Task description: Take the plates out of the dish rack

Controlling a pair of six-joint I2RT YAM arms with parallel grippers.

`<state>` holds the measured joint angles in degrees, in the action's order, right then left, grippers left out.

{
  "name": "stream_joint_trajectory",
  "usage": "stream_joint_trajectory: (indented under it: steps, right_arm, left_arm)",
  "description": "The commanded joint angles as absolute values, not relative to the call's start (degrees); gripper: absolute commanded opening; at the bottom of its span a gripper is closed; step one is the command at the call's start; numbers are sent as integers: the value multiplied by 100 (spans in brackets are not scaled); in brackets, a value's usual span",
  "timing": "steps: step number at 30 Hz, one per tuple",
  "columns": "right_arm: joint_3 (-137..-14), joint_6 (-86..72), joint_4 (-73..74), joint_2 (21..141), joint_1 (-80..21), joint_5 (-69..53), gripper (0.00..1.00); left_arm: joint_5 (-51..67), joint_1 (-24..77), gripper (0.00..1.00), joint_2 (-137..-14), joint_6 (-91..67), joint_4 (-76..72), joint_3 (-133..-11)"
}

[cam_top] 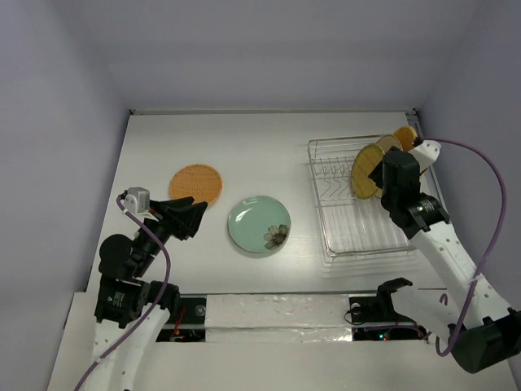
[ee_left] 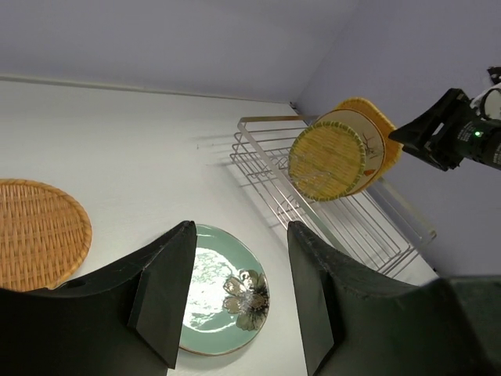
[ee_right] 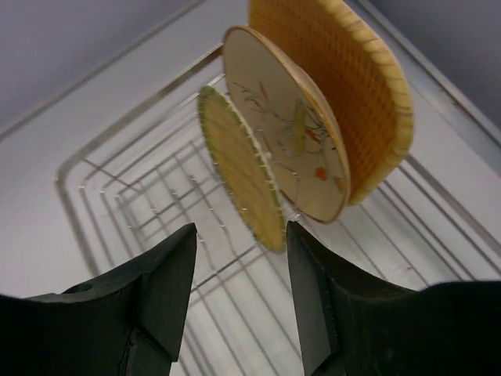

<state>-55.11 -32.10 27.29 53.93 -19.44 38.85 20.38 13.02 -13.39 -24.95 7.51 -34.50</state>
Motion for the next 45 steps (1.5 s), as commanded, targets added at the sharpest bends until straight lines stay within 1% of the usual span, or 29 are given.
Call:
stream_joint_trajectory:
  steps: [1,5,9,10,11,14,16,18,19,20,22,23,27,35,39,43,45]
  right_arm:
    - [-5388,-2857,2725,5773,-1488,4052,56]
    - [-5379,-2716,2181,6239,-1090,3315,56]
    - [-5598,-2567,1890,6898,-801,3103,54]
    - [-5720,-2506,1846,7169,-800,3042,52]
    - [-5774,-2461,1767,7285,-730,2989,48]
    - [-5818,-2259,1521,7444,-729,2918,38]
    - [-5845,-2154,1503,7479,-729,2979,37]
    - [-5906,-2101,1529,7593,-729,3015,33]
    - [-5915,-2057,1547,7646,-729,3023,30]
    - [-5924,-2031,1547,7673,-729,3032,18]
    - [-5968,-2021,1634,7708,-729,3023,2]
    - [-5959,-2013,1626,7656,-729,2997,0]
    - [-6055,-1899,1818,7252,-729,2918,0]
    - [-6862,-1626,2522,6391,-888,2689,0]
    - [-7232,-1652,2900,6031,-1282,2725,0]
    - [-7462,-1828,2874,5932,-1941,2619,0]
    - [-7480,-2021,2655,6020,-2328,2243,0]
  left_arm:
    - [2101,1266,47,-1266,-2505,422,-3419]
    - [2092,1327,47,-1266,-2505,431,-3428]
    - [2074,1380,47,-1248,-2505,439,-3428]
    - [2066,1380,47,-1239,-2505,448,-3428]
    - [2065,1380,47,-1239,-2505,440,-3428]
    - [2057,1433,47,-1230,-2505,448,-3436]
    - [2057,1433,47,-1239,-2496,448,-3436]
    - [2065,1433,47,-1231,-2496,440,-3428]
    - [2074,1433,47,-1222,-2505,439,-3428]
    - [2066,1433,47,-1222,-2505,448,-3428]
    - [2057,1433,47,-1222,-2505,448,-3437]
    - [2065,1433,47,-1222,-2505,448,-3437]
    - [2065,1433,47,-1222,-2505,448,-3428]
    - [2030,1433,47,-1230,-2514,448,-3436]
    - [2013,1433,47,-1248,-2514,457,-3428]
    - [1995,1433,47,-1248,-2514,457,-3428]
    - [1986,1433,47,-1257,-2522,475,-3436]
